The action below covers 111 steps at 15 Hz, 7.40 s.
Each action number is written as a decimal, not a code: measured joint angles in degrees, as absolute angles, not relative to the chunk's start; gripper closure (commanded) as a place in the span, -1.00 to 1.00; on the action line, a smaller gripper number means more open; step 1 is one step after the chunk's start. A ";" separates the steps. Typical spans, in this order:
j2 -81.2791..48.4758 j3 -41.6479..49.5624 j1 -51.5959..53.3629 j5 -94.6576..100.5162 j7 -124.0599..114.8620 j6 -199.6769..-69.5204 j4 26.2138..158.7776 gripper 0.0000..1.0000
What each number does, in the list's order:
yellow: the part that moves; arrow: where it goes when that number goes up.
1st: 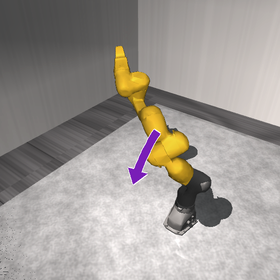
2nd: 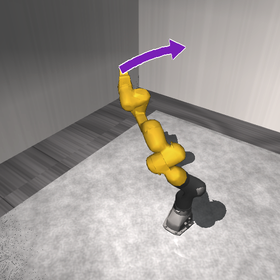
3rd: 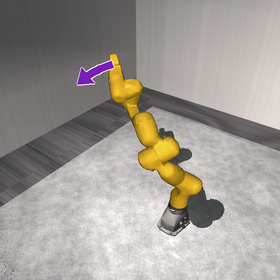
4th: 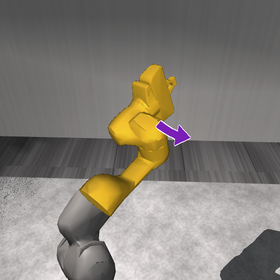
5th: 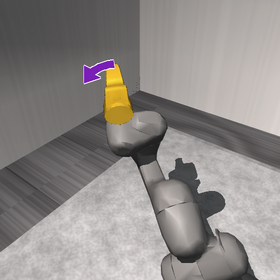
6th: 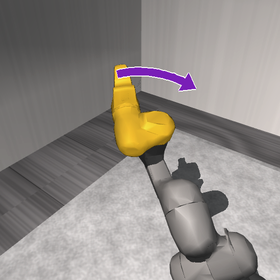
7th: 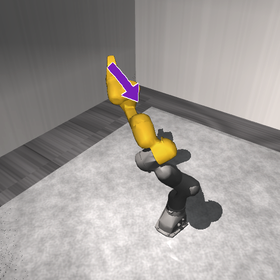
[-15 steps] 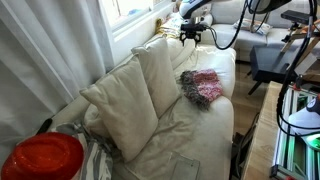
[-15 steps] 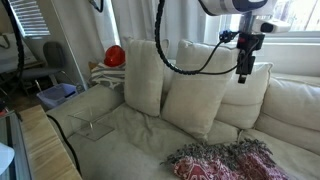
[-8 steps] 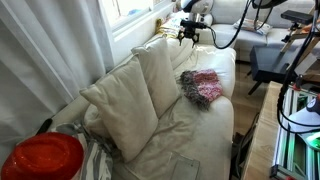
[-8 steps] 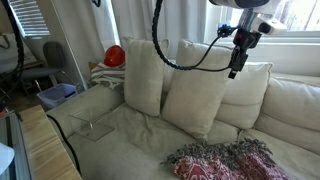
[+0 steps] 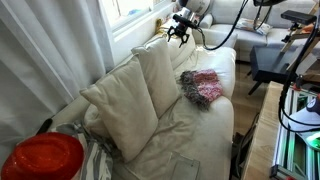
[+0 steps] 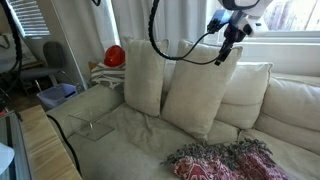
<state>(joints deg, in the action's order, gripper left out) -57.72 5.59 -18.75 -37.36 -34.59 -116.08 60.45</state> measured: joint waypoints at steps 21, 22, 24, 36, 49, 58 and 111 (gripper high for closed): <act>-63.42 -3.29 -18.35 -53.58 -15.04 -142.87 60.30 0.57; -63.42 -2.83 -18.25 -53.44 -15.07 -142.87 60.30 0.70; -63.45 -1.99 -18.23 -53.20 -15.09 -142.82 60.30 0.97; -56.75 0.25 -24.30 -47.51 -0.19 -119.45 60.77 0.96; -47.30 1.36 -25.67 -41.44 13.71 -104.79 65.00 0.96; -43.25 1.55 -24.72 -27.60 31.99 -95.40 64.42 0.96; -28.68 3.86 -17.49 -9.33 40.45 -100.17 85.48 0.96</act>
